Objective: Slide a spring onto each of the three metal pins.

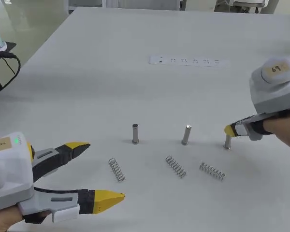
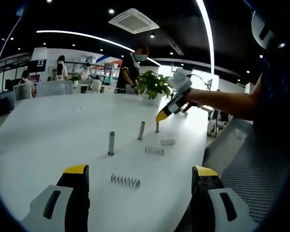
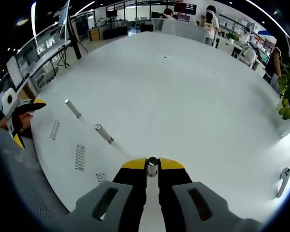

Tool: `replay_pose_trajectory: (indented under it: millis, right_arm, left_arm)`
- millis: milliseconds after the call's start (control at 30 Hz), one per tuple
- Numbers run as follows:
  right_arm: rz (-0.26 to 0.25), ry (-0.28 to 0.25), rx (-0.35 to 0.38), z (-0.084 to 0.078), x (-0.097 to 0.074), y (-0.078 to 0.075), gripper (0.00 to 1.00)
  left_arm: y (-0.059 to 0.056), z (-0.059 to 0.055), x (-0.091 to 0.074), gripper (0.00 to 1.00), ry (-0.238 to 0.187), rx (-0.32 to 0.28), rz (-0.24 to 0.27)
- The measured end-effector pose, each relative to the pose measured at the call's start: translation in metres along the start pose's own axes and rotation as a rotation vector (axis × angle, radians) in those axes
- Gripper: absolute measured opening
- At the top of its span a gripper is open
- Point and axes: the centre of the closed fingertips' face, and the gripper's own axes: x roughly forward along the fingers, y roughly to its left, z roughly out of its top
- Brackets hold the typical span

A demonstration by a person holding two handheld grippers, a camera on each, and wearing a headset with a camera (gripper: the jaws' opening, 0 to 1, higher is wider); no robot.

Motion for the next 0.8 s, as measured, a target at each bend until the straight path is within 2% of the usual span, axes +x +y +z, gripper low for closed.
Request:
replay_pose_trajectory:
  millis: [800]
  right_arm:
    - [-0.008, 0.016, -0.049, -0.0095, -0.0019, 0.0001, 0.06]
  left_arm:
    - [-0.0011, -0.0002, -0.0009, 0.83, 0.005, 0.005, -0.005]
